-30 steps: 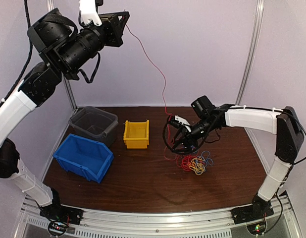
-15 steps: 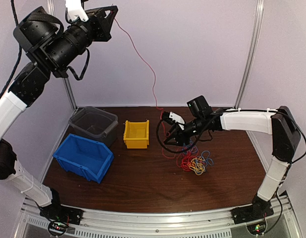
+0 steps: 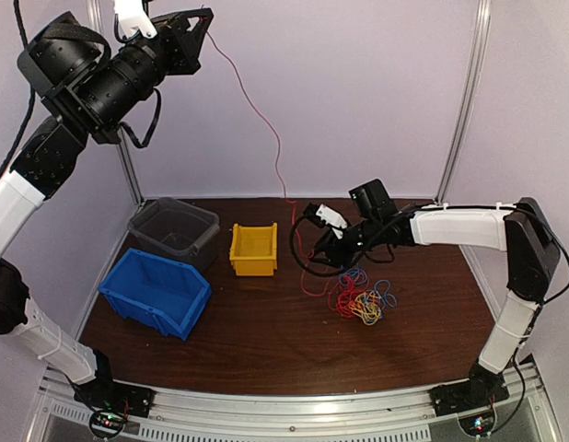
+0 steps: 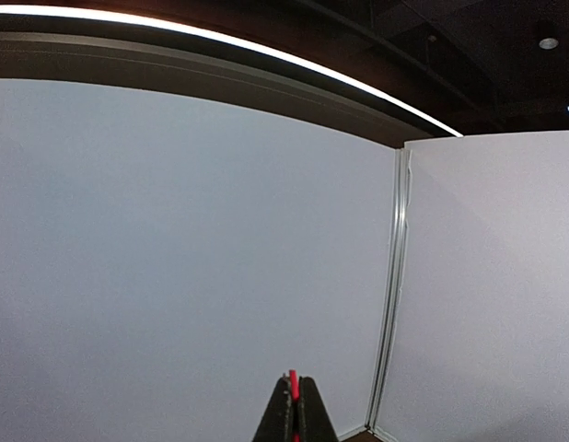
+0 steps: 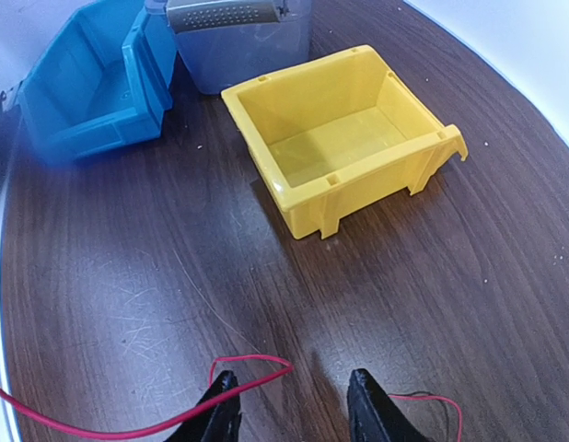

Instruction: Untangle the cables

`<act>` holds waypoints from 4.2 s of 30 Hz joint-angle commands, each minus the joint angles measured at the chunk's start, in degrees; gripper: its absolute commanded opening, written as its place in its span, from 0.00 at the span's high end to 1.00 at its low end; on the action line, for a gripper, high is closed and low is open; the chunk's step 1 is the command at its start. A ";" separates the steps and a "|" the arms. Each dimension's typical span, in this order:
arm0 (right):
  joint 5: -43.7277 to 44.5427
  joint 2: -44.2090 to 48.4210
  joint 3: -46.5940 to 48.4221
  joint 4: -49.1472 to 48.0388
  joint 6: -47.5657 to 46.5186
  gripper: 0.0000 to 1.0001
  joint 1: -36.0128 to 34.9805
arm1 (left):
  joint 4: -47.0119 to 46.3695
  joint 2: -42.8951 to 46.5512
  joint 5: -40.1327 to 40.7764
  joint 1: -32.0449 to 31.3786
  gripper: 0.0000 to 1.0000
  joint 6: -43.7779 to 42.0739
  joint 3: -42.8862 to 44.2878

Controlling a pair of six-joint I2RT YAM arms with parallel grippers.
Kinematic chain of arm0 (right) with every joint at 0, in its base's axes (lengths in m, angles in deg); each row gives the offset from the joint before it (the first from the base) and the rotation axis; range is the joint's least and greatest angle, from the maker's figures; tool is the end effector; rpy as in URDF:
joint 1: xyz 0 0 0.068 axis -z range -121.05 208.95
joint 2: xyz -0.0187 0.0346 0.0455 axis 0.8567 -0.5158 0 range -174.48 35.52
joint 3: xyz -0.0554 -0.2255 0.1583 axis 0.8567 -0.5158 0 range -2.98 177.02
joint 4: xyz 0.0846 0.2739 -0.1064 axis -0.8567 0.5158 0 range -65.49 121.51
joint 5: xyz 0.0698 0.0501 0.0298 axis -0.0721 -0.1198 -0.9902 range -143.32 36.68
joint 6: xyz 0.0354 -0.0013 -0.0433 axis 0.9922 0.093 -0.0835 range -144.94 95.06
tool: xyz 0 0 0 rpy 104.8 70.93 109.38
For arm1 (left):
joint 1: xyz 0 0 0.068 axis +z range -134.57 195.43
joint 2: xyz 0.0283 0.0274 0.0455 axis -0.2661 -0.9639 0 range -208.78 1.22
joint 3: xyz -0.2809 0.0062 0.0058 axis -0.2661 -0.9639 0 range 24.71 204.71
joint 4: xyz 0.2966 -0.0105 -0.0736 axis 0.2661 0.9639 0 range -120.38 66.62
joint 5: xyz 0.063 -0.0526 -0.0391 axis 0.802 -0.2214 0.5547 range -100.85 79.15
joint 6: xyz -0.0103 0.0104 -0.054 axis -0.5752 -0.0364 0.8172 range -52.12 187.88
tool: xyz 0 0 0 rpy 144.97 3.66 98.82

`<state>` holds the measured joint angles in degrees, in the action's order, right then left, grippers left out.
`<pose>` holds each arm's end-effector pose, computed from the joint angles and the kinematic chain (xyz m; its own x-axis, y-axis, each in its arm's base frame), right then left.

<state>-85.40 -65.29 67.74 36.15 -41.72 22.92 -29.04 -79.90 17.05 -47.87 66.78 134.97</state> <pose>0.3385 0.2713 0.2157 -0.2791 -0.5054 -0.8165 -0.9394 0.3198 0.1231 0.1506 -0.2591 0.6276 0.2211 -0.4018 -0.8886 0.5995 0.7747 -0.2011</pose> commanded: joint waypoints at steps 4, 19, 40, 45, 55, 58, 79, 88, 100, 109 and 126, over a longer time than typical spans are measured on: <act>-9.68 -0.94 1.08 -2.45 -1.37 0.58 -0.51 | -0.06 1.62 0.32 0.12 1.00 0.93 -0.48; -14.00 3.82 0.83 -18.11 2.63 1.00 0.36 | 0.78 6.31 7.36 0.14 1.00 -0.60 -6.38; -4.90 5.88 43.19 1.59 -4.05 1.00 11.33 | 2.22 15.75 0.69 0.12 0.16 8.30 -34.85; -6.14 6.58 45.05 5.43 -4.65 1.00 9.25 | -9.89 8.58 -9.82 0.28 0.03 -1.48 -36.96; -8.50 8.49 45.13 8.14 -3.42 1.00 7.12 | -23.50 -8.15 -19.76 5.06 0.02 10.78 -33.36; -9.82 9.13 43.21 7.72 -2.04 1.00 6.82 | -30.46 -10.30 -24.00 6.63 0.02 15.66 -35.93; -15.21 12.06 37.32 7.99 0.29 1.00 5.58 | -49.40 -27.61 -48.30 13.07 0.49 23.62 -30.07; -15.30 11.69 37.13 7.27 0.96 1.00 5.53 | -49.28 -30.46 -51.25 13.07 0.83 24.05 -26.91; -12.73 14.67 28.37 2.05 7.00 0.62 12.33 | -31.50 -25.19 -45.81 13.17 1.00 15.76 -20.31; -17.22 24.00 -16.26 -24.58 20.32 0.40 21.73 | -8.71 -31.77 -42.57 15.98 1.00 11.57 17.52; -18.74 24.06 -23.78 -20.93 9.07 0.39 21.94 | -8.26 -20.22 -29.12 15.94 1.00 5.74 4.25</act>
<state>-104.83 -43.74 43.48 14.46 -29.35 44.56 -38.72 -105.58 -18.31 -31.92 76.79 146.44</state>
